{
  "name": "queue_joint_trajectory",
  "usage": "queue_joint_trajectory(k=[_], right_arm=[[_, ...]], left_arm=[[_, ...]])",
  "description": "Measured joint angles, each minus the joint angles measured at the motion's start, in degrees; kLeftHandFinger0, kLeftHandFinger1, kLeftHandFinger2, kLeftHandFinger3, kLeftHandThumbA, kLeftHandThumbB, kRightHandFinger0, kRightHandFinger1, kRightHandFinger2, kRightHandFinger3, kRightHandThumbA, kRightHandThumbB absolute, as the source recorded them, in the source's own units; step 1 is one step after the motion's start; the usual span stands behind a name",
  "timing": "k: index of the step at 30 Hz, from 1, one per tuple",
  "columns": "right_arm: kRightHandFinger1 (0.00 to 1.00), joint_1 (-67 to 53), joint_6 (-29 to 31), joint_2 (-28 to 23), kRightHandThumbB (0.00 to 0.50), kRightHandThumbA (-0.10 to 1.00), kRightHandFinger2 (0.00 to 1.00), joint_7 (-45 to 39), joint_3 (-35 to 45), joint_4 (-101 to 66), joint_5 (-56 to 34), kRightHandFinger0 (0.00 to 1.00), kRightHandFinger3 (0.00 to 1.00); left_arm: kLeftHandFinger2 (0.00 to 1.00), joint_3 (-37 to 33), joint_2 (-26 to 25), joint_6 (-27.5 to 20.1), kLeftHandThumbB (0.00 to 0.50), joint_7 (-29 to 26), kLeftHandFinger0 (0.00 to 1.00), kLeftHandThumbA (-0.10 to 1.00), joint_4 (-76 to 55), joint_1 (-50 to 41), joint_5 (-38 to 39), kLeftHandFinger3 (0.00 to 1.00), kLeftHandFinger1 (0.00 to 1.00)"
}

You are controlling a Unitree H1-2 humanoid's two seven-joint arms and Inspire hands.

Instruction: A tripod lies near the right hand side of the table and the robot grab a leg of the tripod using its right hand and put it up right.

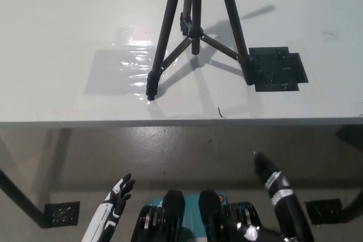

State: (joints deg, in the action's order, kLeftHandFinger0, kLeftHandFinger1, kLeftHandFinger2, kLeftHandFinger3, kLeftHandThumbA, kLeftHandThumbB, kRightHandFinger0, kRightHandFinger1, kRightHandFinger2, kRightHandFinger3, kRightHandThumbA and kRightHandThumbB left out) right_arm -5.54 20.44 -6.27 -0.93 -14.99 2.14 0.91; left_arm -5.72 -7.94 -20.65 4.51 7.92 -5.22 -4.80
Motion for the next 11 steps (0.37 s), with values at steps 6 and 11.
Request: queue_joint_trajectory(k=[6, 11], right_arm=[[1.00, 2.4, 1.0, -1.6, 0.471, 1.00, 1.00, -1.4, 0.8, 6.3, 0.1, 1.00, 1.00], [1.00, 2.4, 1.2, -1.5, 0.474, 1.00, 1.00, -2.4, 1.2, 6.9, -0.3, 1.00, 1.00]], left_arm=[[1.00, 0.0, 0.4, -0.4, 0.463, 0.4, 1.00, 1.00, 0.1, 0.4, 0.6, 1.00, 1.00], [1.00, 0.0, 0.6, -0.4, 0.440, 0.4, 1.00, 1.00, 0.1, 0.2, 1.1, 1.00, 1.00]])
